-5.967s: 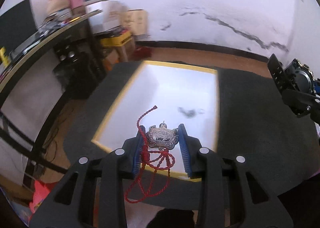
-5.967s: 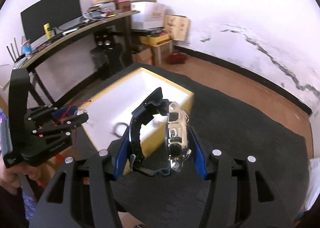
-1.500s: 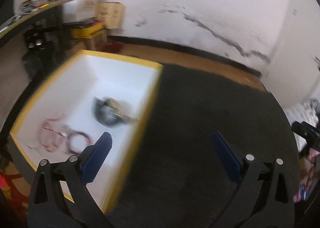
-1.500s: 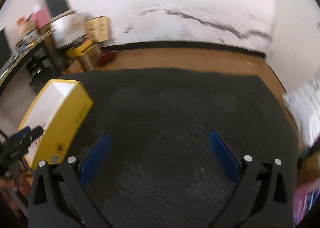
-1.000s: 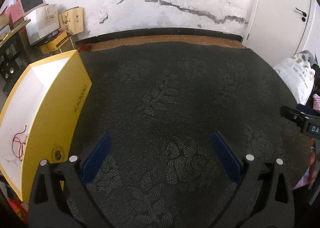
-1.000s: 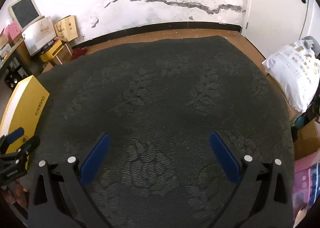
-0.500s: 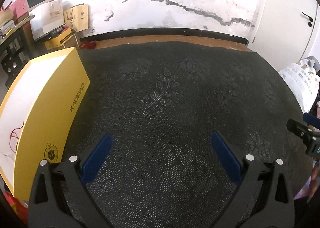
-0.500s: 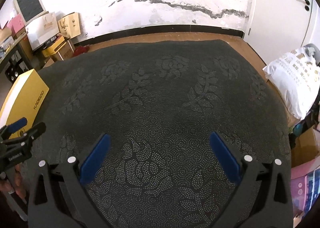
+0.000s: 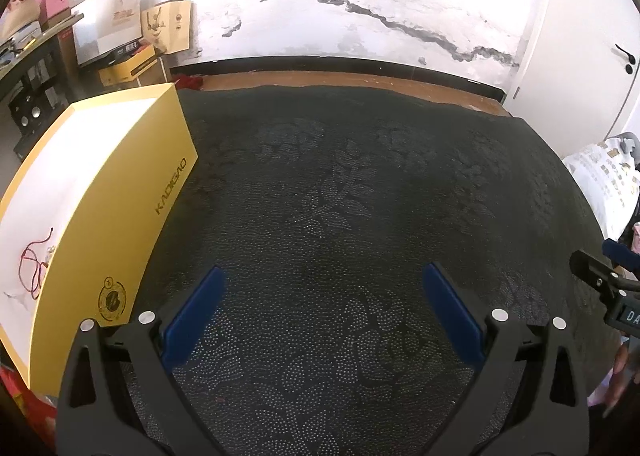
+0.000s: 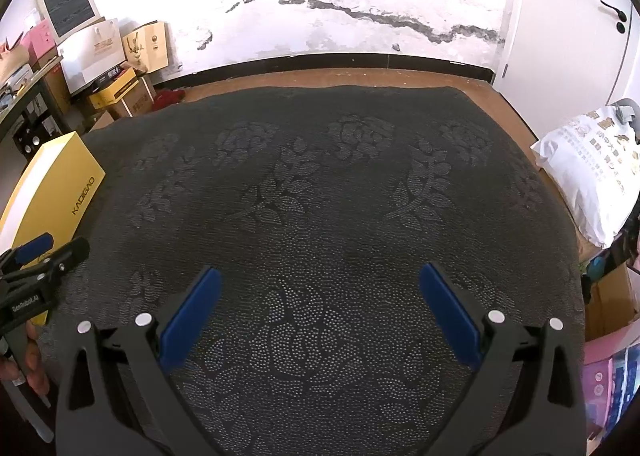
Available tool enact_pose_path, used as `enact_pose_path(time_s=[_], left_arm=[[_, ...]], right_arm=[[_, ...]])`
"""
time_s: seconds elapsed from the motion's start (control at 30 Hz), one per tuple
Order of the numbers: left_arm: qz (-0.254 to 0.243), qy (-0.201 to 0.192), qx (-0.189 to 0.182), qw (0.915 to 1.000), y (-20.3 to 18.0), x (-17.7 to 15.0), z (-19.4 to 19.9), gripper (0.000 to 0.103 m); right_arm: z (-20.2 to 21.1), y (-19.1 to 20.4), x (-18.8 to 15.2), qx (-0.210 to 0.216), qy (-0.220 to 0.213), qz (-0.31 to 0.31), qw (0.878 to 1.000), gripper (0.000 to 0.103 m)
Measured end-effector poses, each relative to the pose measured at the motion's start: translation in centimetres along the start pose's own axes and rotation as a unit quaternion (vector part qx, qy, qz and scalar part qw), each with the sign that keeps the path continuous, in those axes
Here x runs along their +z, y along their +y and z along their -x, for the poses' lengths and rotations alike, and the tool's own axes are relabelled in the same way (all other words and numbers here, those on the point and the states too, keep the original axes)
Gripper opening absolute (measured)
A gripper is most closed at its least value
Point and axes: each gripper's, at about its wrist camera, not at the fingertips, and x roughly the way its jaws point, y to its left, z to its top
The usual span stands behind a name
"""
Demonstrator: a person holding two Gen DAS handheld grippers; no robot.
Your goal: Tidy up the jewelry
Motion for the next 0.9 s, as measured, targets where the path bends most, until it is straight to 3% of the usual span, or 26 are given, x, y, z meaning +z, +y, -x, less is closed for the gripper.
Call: enact_pose_path(time_s=[0.9], left_arm=[[0.005,0.004,0.001,1.0000,0.25,0.11,-0.23,0.097]], right_arm=[[-0.02,0.46,0.21,0.003,-0.001,0.003,1.000,0.096]])
